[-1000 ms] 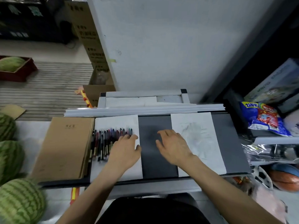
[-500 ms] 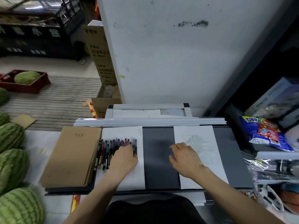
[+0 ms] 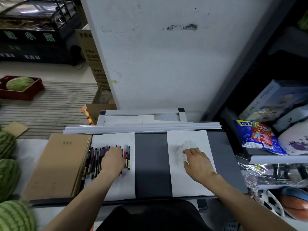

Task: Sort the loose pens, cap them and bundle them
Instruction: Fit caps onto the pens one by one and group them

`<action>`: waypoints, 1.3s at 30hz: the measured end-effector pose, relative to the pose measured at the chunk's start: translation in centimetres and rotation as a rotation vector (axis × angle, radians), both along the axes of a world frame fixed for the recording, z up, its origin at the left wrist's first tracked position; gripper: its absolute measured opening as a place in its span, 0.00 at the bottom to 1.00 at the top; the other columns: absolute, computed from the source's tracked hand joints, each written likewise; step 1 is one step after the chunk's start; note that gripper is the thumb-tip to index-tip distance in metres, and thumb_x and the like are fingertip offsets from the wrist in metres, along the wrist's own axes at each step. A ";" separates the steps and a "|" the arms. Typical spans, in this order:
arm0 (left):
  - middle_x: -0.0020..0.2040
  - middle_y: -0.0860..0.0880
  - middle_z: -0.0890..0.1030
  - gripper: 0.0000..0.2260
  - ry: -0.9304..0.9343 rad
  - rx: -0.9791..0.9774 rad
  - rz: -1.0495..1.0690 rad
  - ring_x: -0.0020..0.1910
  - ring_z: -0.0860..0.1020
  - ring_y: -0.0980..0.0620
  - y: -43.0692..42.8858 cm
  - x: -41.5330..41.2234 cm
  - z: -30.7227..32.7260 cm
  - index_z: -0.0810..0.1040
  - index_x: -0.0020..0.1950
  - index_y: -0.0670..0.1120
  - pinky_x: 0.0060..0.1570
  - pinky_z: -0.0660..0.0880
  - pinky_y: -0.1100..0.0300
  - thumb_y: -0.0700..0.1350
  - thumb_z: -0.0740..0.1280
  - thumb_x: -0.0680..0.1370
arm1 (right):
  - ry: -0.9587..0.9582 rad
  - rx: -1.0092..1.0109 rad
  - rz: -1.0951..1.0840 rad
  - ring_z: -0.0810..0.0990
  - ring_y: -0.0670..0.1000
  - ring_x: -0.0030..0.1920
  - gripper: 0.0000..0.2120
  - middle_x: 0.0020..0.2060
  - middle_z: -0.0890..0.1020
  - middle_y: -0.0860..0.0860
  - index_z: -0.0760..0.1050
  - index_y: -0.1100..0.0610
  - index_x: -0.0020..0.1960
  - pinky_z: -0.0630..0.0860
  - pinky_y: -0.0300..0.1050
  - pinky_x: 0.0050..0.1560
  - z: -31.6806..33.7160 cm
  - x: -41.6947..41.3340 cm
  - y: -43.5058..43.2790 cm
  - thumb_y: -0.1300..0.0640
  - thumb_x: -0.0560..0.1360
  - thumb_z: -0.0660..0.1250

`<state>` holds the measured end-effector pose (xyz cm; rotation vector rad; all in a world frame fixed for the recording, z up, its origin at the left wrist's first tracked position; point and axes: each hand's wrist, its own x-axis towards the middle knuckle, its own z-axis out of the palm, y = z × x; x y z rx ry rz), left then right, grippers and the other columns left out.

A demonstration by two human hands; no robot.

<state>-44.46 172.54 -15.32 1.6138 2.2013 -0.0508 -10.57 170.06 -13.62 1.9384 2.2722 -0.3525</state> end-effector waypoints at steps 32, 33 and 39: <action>0.34 0.48 0.80 0.11 -0.317 0.124 0.065 0.35 0.78 0.47 -2.8 2.6 2.6 0.72 0.39 0.46 0.35 0.72 0.55 0.51 0.63 0.78 | -0.349 0.104 0.449 0.73 0.59 0.59 0.14 0.57 0.77 0.55 0.76 0.58 0.61 0.68 0.52 0.60 -2.9 -2.0 3.4 0.63 0.76 0.61; 0.34 0.48 0.80 0.10 -0.344 0.116 0.063 0.35 0.79 0.46 -3.0 2.9 2.7 0.73 0.40 0.46 0.35 0.72 0.55 0.51 0.63 0.78 | -0.337 0.100 0.433 0.73 0.58 0.60 0.14 0.57 0.77 0.54 0.75 0.57 0.61 0.68 0.51 0.60 -3.0 -2.1 3.6 0.64 0.76 0.61; 0.36 0.51 0.82 0.05 -0.507 0.074 0.090 0.35 0.79 0.51 -3.6 4.3 2.9 0.78 0.44 0.51 0.35 0.71 0.58 0.49 0.65 0.79 | -0.168 0.044 0.334 0.73 0.54 0.63 0.09 0.58 0.80 0.49 0.77 0.52 0.61 0.66 0.47 0.64 -2.9 -1.7 4.3 0.53 0.83 0.63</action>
